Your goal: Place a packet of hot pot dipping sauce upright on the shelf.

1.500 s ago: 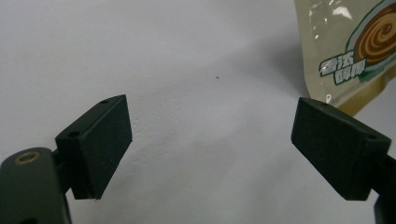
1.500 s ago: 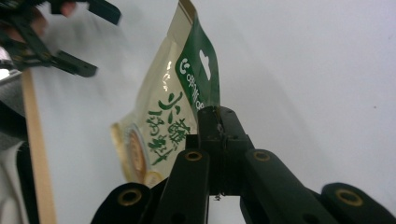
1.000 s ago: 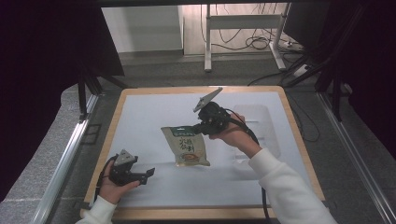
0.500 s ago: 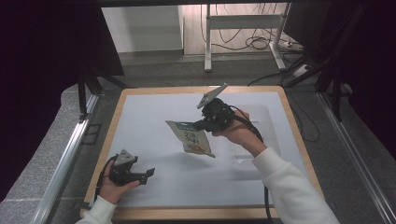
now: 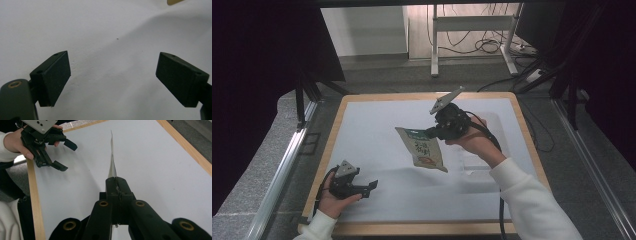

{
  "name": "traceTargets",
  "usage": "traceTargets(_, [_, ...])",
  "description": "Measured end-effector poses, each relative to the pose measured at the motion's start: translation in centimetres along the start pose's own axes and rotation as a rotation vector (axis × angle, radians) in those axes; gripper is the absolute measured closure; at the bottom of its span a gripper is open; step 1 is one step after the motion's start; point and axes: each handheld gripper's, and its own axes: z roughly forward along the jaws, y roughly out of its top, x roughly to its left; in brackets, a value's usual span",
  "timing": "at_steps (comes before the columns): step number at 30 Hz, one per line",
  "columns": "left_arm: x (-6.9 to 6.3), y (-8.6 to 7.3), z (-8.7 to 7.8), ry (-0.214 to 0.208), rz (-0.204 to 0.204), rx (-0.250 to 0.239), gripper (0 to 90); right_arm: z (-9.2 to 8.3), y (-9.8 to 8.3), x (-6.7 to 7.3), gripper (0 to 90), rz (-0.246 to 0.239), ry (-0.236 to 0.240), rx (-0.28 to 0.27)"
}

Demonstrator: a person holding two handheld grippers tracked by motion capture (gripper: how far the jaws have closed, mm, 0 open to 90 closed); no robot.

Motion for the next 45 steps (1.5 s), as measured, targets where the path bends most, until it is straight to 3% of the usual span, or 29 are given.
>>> traceTargets(45, [0.0, 0.0, 0.2, 0.0, -0.004, 0.008, 12.3, -5.4, -1.7, -0.8, 89.6, 0.027, -0.055, -0.046])
